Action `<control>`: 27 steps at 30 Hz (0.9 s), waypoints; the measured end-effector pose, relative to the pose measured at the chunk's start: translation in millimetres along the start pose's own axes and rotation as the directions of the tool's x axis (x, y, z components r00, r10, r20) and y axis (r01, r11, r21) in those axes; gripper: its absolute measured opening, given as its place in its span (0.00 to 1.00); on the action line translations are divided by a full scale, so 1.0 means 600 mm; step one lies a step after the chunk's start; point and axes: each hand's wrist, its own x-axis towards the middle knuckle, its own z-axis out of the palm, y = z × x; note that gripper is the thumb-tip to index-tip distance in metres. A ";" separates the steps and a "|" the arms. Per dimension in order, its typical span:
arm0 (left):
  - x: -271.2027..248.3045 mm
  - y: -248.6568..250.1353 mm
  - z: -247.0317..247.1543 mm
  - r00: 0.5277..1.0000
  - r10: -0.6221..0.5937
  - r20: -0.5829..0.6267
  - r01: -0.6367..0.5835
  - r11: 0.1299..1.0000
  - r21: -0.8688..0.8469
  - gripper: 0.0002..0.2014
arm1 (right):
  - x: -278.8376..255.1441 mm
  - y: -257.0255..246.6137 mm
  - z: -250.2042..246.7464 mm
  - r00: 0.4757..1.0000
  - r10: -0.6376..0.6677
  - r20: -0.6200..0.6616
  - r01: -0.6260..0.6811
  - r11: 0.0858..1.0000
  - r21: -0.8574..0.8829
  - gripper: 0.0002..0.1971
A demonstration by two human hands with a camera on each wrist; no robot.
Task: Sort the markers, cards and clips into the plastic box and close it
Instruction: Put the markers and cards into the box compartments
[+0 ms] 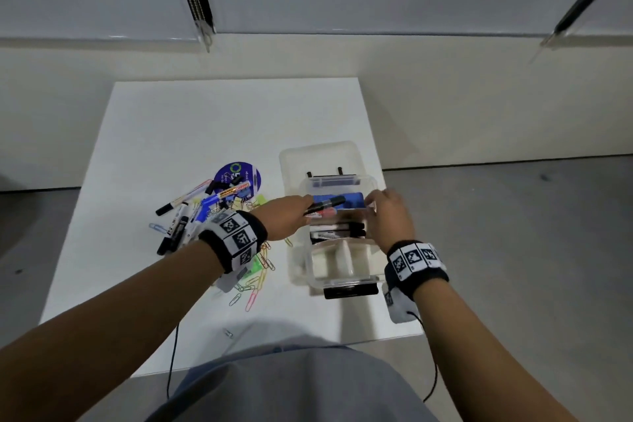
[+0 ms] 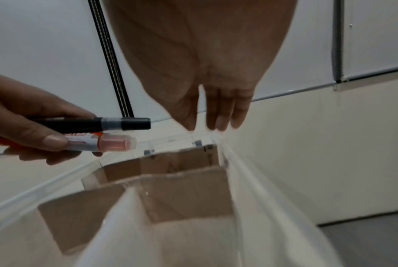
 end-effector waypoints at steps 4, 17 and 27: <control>0.045 0.051 0.034 0.993 0.063 0.104 -0.077 0.988 0.137 0.10 | -0.019 0.012 0.015 0.988 0.138 0.066 -0.145 0.981 0.127 0.24; 0.034 0.016 0.055 0.942 0.081 -0.326 -0.103 0.993 -0.050 0.13 | -0.018 -0.034 0.021 0.982 0.183 -0.054 -0.171 0.968 0.181 0.31; -0.070 -0.288 0.041 0.704 -0.565 -0.430 0.520 0.823 -0.230 0.19 | 0.027 -0.289 0.107 0.952 -0.267 0.148 0.248 0.959 0.135 0.23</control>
